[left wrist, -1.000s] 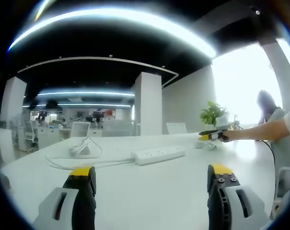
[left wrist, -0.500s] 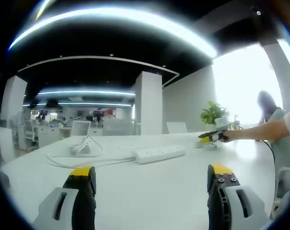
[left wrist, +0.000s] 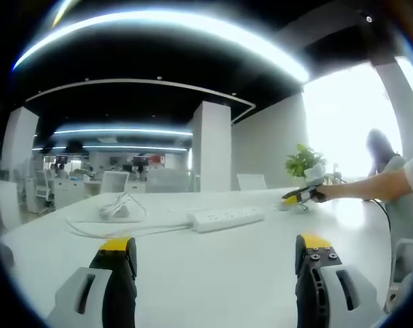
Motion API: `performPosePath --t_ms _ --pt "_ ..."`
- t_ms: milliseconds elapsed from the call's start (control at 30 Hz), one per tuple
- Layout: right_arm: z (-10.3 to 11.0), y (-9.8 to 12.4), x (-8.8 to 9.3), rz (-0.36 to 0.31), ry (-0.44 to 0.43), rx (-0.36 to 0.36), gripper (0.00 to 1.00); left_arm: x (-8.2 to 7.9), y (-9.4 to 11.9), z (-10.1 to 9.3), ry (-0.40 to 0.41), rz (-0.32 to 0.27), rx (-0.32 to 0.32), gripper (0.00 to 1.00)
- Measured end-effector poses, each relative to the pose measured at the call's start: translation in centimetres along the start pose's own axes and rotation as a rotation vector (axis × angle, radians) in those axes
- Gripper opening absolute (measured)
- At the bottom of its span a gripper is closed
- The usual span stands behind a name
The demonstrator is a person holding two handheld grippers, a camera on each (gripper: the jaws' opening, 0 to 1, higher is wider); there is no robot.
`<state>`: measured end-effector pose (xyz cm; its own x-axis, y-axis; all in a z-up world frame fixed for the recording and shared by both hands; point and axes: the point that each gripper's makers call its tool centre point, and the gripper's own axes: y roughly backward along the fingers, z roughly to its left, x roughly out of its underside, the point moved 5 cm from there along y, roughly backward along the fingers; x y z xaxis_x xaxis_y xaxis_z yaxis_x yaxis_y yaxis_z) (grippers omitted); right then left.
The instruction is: Straighten the power strip on the desk, plug the charger into it
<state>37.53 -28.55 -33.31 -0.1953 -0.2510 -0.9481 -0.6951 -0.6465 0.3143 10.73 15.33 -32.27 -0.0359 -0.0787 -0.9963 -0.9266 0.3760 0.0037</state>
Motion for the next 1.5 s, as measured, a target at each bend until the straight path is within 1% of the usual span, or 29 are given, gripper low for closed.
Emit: performPosePath --t_ms 167,267,400,600,900,1067,1167,1267,1367,1500 --pt "0.3 0.1 0.4 0.003 -0.036 0.012 0.72 0.2 0.2 0.1 0.003 -0.001 0.0 0.99" --pt "0.4 0.1 0.6 0.007 -0.046 0.032 0.71 0.4 0.3 0.1 0.003 0.0 0.0 0.99" --pt "0.0 0.0 0.7 0.011 -0.054 0.041 0.7 0.6 0.5 0.2 0.004 -0.001 0.001 0.99" --pt "0.1 -0.2 1.4 0.023 -0.059 0.053 0.69 0.7 0.6 0.3 0.004 -0.002 -0.001 0.99" --pt "0.4 -0.4 2.4 0.043 -0.068 0.047 0.67 0.8 0.7 0.3 0.004 -0.003 0.001 0.99" --pt "0.5 -0.5 2.3 0.041 -0.073 0.039 0.65 0.8 0.7 0.2 0.004 -0.003 0.0 0.99" --pt "0.2 -0.5 2.1 0.034 -0.058 0.04 0.61 0.8 0.7 0.2 0.004 -0.004 0.001 0.99" --pt "0.2 -0.6 2.1 0.029 -0.065 0.033 0.52 0.8 0.7 0.0 0.004 -0.002 0.002 0.99" --pt "0.0 -0.7 2.1 0.025 -0.065 0.039 0.51 0.7 0.6 0.0 0.004 -0.002 0.002 0.99" --pt "0.0 -0.9 2.1 0.024 -0.069 0.032 0.46 0.6 0.7 0.1 0.003 -0.006 -0.001 0.99"
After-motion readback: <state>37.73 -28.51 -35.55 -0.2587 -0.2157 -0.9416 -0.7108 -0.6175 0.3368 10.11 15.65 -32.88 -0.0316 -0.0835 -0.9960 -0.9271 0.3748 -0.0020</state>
